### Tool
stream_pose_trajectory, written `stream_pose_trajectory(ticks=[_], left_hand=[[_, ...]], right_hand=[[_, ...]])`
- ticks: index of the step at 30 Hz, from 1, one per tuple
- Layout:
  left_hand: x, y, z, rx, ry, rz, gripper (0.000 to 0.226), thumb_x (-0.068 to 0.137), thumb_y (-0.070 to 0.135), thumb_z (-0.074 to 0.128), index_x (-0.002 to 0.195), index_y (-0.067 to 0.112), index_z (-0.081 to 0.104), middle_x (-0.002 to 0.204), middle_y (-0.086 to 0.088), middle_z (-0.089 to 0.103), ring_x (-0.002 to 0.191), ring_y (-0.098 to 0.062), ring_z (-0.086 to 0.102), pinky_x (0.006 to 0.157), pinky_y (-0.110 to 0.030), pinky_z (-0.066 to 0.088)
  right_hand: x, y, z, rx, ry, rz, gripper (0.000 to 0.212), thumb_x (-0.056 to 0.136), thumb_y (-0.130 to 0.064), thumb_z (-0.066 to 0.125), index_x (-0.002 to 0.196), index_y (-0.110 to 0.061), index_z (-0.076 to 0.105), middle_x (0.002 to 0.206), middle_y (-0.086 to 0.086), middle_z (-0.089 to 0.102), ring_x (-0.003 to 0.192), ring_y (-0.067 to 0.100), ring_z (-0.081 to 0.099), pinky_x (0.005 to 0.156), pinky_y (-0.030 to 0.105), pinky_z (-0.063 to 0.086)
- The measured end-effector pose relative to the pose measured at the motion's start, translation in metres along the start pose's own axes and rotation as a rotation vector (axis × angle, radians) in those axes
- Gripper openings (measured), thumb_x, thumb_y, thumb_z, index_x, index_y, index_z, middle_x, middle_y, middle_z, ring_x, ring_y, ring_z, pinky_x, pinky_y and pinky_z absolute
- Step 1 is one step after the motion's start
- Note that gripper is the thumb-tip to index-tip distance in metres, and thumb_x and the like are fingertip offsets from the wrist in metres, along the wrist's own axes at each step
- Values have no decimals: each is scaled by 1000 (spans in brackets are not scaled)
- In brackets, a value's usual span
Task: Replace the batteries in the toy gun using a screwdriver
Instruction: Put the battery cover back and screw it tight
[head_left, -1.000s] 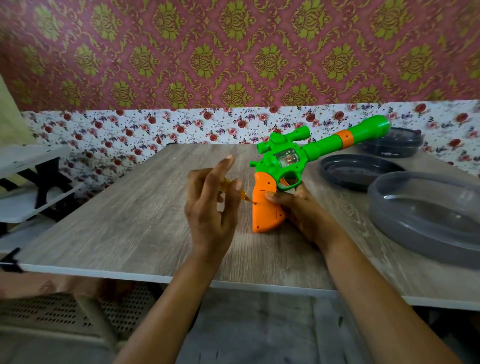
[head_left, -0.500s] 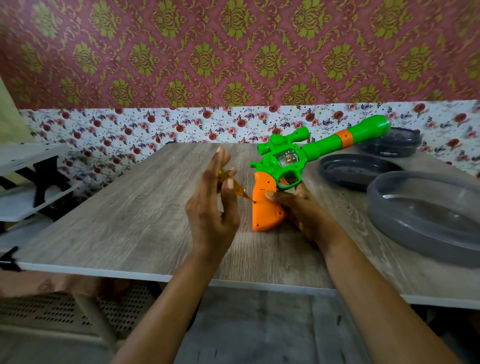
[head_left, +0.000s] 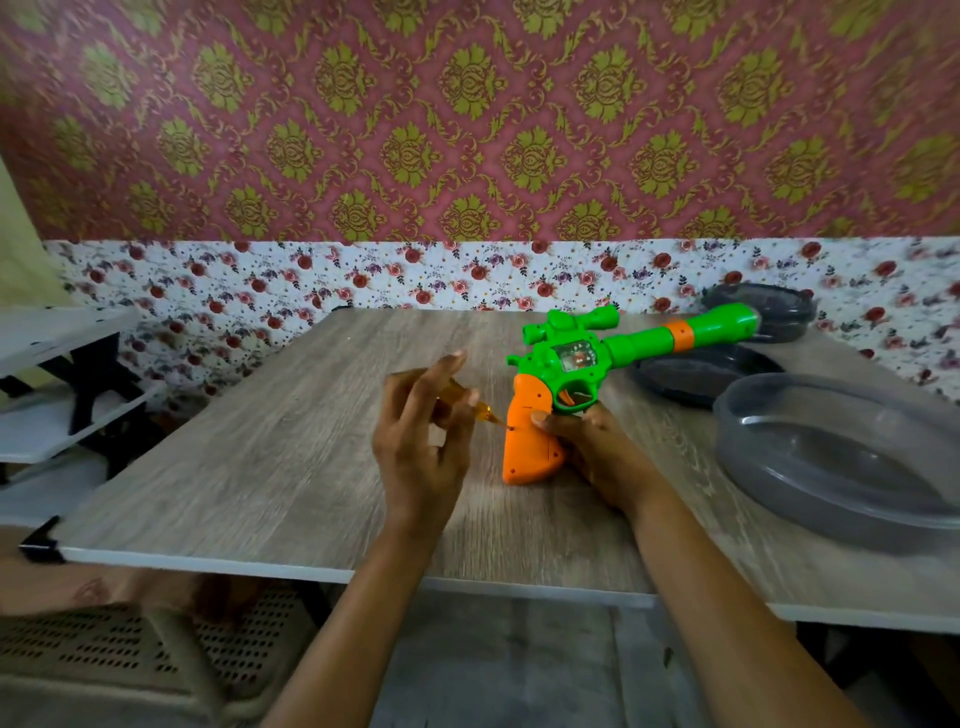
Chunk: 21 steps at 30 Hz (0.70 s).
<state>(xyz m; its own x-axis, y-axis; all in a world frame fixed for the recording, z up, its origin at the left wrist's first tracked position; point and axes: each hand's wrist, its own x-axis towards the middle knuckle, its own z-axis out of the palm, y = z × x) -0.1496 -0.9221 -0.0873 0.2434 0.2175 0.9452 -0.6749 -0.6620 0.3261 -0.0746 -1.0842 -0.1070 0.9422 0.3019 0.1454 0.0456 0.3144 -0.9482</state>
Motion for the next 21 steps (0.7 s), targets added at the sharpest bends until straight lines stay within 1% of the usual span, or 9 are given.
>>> stream_pose_trajectory(ticks=[3, 5, 7, 10, 13, 16, 18, 19, 21], left_hand=[[3, 0, -5, -41, 84, -123, 20, 86, 26, 63, 104, 18, 57, 90, -3, 56, 77, -1, 60, 67, -8, 48], [3, -2, -7, -81, 136, -224, 18, 84, 25, 67, 96, 20, 56, 88, -4, 61, 76, -9, 63, 66, -20, 55], [5, -6, -8, -110, 185, -340, 17, 82, 18, 71, 87, 19, 55, 93, 1, 63, 80, -4, 64, 67, -28, 57], [8, -10, -6, -155, 206, -624, 24, 81, 10, 71, 73, 22, 52, 107, 6, 64, 89, 4, 64, 69, -21, 55], [9, -16, -2, -249, 219, -824, 23, 84, 5, 67, 73, 18, 51, 82, 2, 64, 75, -3, 63, 61, -19, 50], [22, -17, -1, -354, 96, -891, 10, 94, 5, 53, 101, 11, 49, 85, -4, 58, 68, -9, 57, 62, -24, 48], [34, -20, 0, -261, -68, -877, 15, 98, 7, 43, 112, 11, 47, 84, -4, 54, 65, -11, 50, 55, -16, 42], [40, -23, 1, -184, -141, -854, 15, 98, 7, 40, 108, 11, 51, 78, -2, 51, 62, -10, 45, 51, -14, 37], [49, -30, 0, -45, -257, -799, 14, 95, 9, 45, 90, 12, 57, 65, 0, 47, 57, -11, 41, 48, -21, 32]], right_hand=[[-3, -6, 2, -10, 3, 40, 51, 64, -9, 66, 115, -7, 58, 95, 4, 69, 80, 11, 68, 68, 26, 56], [-2, -7, 4, -67, 19, 93, 52, 65, -9, 70, 115, -7, 58, 99, 7, 69, 84, 15, 67, 74, 28, 56], [-1, -8, 7, -127, 55, 139, 46, 73, -4, 72, 117, -6, 59, 108, 12, 67, 90, 20, 64, 84, 32, 53], [0, -13, 13, -186, 70, 146, 32, 80, 3, 64, 110, -9, 61, 99, 5, 67, 81, 10, 62, 76, 21, 52], [-1, -17, 21, -240, 38, 166, 34, 79, 3, 65, 112, -7, 61, 97, 4, 67, 79, 9, 62, 74, 17, 51], [1, -19, 32, -282, -26, 195, 36, 80, 3, 64, 115, -6, 59, 96, 4, 67, 82, 12, 62, 81, 23, 50], [2, -20, 41, -282, -69, 210, 38, 81, 6, 62, 117, -4, 58, 103, 10, 65, 82, 15, 62, 83, 25, 51], [3, -20, 47, -274, -89, 219, 38, 81, 7, 61, 118, -2, 58, 106, 13, 64, 82, 16, 62, 83, 26, 51], [7, -18, 58, -270, -130, 245, 37, 81, 8, 60, 117, -2, 58, 106, 14, 63, 84, 19, 62, 87, 32, 51]])
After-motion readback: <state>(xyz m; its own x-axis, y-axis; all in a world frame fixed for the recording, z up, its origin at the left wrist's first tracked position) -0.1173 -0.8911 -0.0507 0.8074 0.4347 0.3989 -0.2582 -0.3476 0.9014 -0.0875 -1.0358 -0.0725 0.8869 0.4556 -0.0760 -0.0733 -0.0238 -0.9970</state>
